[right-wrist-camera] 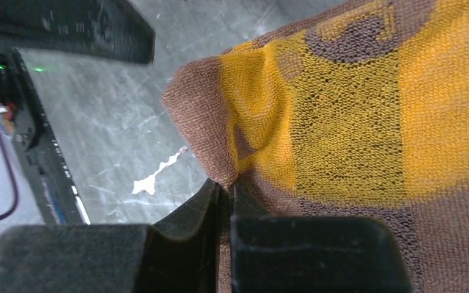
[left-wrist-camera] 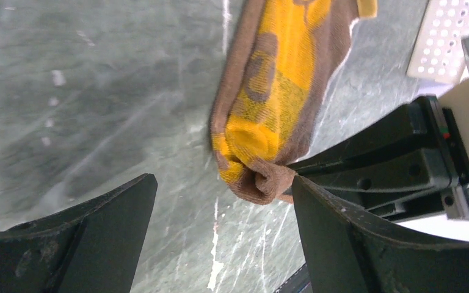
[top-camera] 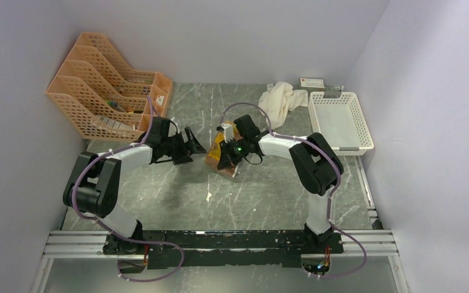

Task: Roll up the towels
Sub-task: Roll the towel at the center of the board.

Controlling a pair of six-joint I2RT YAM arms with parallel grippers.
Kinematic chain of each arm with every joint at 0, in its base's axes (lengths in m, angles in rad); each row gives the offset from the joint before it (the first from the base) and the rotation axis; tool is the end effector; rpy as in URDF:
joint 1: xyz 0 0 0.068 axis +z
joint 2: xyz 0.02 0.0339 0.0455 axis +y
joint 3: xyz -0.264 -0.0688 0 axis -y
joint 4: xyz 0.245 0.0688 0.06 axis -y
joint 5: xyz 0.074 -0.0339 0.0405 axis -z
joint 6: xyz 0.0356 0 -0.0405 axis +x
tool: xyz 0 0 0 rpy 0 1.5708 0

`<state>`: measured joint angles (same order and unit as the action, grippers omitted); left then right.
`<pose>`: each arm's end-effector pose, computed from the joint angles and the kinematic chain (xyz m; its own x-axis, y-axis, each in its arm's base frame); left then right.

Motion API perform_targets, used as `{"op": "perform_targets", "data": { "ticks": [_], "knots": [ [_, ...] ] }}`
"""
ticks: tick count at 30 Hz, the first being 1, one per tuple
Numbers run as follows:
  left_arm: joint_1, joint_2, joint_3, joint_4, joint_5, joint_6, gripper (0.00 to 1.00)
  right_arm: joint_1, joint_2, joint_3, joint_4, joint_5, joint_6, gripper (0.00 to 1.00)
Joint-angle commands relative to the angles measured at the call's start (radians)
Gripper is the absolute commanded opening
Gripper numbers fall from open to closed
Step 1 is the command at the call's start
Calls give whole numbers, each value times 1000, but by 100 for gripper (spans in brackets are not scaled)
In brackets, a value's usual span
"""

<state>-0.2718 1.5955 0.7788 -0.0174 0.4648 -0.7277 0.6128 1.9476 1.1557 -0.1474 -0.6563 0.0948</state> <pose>0.2935 -0.0984 0.1615 -0.8854 -0.3705 -0.2808 -0.0788 0.7149 -0.6948 0.3084 0.2434 0.1443 -0.7283 -0.4204 -0.5411 -0.6845 0.4829 0.5462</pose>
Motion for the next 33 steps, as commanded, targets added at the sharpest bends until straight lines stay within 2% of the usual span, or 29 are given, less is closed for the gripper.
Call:
{"op": "perform_targets", "data": {
  "ticks": [1,10,20,27,33],
  "knots": [
    [-50,14,39,90,22,24,93,-49,8,33,-20,-116,98,0],
    [-89,67,59,159,44,-8,88,-113,91,108,-93,-120,148,0],
    [-150,108,17,278,37,-158,88,-114,121,127,-103,-131,144,0],
    [-198,105,23,203,-27,-165,88,-114,128,143,-108,-209,129,0],
    [-211,99,-14,143,-157,-217,86,-113,146,139,-82,-239,152,0]
  ]
}}
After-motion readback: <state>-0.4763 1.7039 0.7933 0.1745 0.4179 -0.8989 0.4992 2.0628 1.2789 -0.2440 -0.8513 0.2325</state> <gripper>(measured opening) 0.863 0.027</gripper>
